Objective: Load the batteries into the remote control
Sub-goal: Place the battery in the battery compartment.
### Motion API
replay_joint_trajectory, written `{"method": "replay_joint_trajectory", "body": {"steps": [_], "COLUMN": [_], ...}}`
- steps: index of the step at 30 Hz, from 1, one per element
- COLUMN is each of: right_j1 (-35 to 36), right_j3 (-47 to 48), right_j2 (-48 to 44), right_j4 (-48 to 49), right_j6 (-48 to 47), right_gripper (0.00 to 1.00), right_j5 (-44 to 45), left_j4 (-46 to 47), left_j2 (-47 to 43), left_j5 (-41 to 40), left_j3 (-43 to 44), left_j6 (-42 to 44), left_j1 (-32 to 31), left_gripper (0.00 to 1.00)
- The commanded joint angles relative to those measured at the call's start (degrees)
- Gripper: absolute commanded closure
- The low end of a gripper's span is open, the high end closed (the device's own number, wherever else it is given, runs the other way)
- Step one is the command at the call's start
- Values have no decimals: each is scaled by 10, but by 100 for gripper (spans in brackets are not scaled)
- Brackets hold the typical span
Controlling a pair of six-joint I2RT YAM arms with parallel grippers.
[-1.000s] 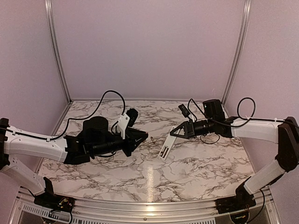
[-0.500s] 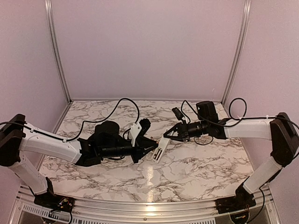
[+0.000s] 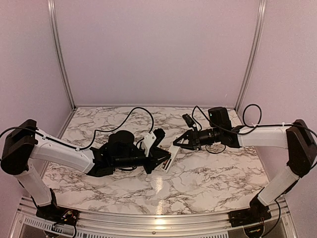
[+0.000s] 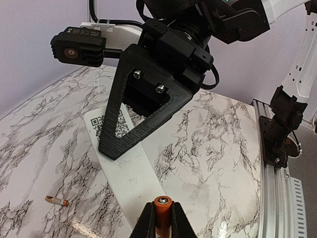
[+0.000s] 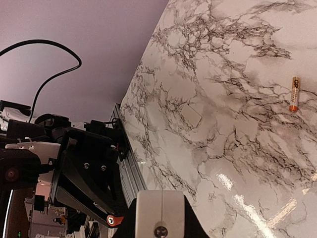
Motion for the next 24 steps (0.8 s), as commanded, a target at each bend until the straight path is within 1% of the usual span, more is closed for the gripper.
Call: {"method": "replay_joint_trajectory", "body": {"steps": [1,14,18,21,24], "right_j1": [6,6,6,4,1], "right_j3": [14,13,14,16,17], "right_j2": [-9,-13,-13,-12,-12], "right_j4": [19,31,27,21,18], "right_j6": [14,37,35,31,28], "right_gripper": [100,100,100,100,100], "right_j5": [-13,-18,-17,-18,-19], "left_j4": [-7,-13,-24,-41,-52], "left_j2": [12,25,28,28,24], "left_j5": [-24,-28,-65,-108,-127], "left_j3": [19,18,17,17,14], "left_j6": [13,22,24,32,34], "left_j1": [-1,-7,-10,-11,-12], "left_gripper": [100,100,100,98,96]}}
